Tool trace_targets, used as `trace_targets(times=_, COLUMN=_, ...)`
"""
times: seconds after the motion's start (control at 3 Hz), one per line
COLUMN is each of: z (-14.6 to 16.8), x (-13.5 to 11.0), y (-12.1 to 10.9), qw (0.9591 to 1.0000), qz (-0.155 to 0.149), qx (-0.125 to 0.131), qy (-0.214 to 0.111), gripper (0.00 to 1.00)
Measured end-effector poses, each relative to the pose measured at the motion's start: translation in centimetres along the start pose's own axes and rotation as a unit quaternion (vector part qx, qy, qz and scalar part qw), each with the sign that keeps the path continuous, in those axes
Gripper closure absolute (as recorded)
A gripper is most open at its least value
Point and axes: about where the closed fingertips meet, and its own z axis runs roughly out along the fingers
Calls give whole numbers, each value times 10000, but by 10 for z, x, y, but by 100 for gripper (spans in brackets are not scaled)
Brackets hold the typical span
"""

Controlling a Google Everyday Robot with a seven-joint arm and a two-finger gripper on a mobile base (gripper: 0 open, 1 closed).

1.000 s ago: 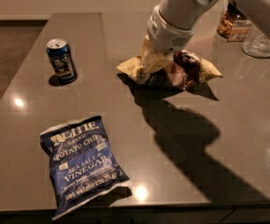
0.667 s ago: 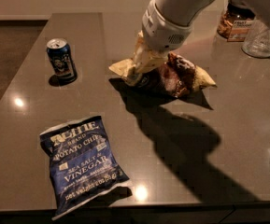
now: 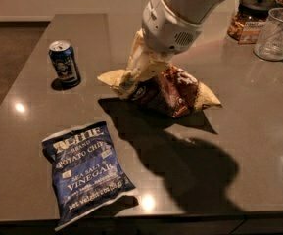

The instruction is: Move brown chip bag near blue chip bag

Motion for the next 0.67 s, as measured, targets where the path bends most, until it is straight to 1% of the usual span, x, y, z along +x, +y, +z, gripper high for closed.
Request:
trace_targets(times=0.33, z=-9, x=-3, y=18, qw=9998, qz=124, qx=-109, qy=-100, gripper=53)
trace_targets(times=0.67, z=-22, x=-3, y=32, qw=9992, qz=253, qx=-184, qy=-245, gripper=30)
